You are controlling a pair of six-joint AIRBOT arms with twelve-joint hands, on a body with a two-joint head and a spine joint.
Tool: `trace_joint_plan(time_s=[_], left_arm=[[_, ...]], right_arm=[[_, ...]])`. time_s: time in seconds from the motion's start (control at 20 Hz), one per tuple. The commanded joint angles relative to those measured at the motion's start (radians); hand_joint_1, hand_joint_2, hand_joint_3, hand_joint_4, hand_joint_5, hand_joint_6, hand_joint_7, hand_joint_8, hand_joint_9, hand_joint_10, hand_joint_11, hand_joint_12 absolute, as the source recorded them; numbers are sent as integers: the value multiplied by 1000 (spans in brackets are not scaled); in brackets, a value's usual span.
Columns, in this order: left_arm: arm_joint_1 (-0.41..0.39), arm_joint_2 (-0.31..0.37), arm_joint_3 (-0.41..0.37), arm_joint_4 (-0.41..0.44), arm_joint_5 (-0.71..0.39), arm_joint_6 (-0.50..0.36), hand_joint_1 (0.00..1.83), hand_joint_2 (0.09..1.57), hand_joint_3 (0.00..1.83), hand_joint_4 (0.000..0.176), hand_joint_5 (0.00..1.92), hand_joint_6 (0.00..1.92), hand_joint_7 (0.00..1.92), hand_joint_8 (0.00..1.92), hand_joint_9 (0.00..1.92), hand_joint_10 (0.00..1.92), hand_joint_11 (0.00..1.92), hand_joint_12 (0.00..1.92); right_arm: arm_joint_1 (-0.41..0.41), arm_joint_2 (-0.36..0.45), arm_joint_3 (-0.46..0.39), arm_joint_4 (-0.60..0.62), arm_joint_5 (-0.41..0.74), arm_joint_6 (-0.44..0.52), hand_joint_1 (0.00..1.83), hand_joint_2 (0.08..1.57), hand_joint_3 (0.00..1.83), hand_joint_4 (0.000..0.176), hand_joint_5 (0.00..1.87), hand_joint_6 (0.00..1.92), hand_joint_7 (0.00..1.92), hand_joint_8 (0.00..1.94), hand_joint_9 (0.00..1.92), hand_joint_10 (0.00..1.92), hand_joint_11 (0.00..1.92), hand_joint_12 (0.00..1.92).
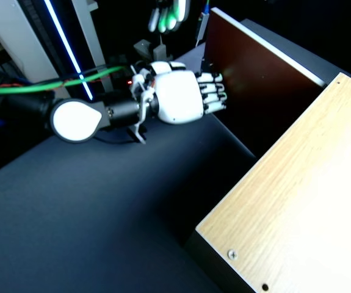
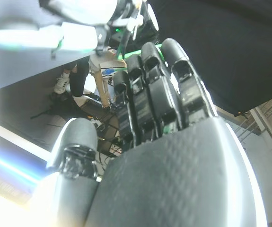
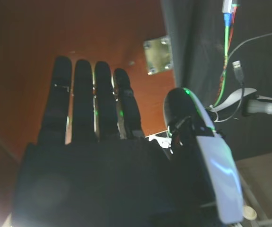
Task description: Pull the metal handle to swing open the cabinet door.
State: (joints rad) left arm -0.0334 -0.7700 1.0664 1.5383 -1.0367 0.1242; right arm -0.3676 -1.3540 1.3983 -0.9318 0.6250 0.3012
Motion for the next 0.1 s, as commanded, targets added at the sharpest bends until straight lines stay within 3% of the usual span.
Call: trace_joint_plan(time_s=[0.0,0.05], left_arm=[[-10,6,-1,-95,-22,5,0,1571,92,0,431,0,469,0,444,1,112,790],[-10,6,-1,-95,-22,5,0,1571,88,0,437,2,474,2,448,3,117,790]], right_arm=[[3,8,8,56,88,6,0,1571,67,0,205,0,213,1,194,0,0,576],[4,11,20,56,94,6,0,1571,71,0,214,4,220,4,202,3,0,604]])
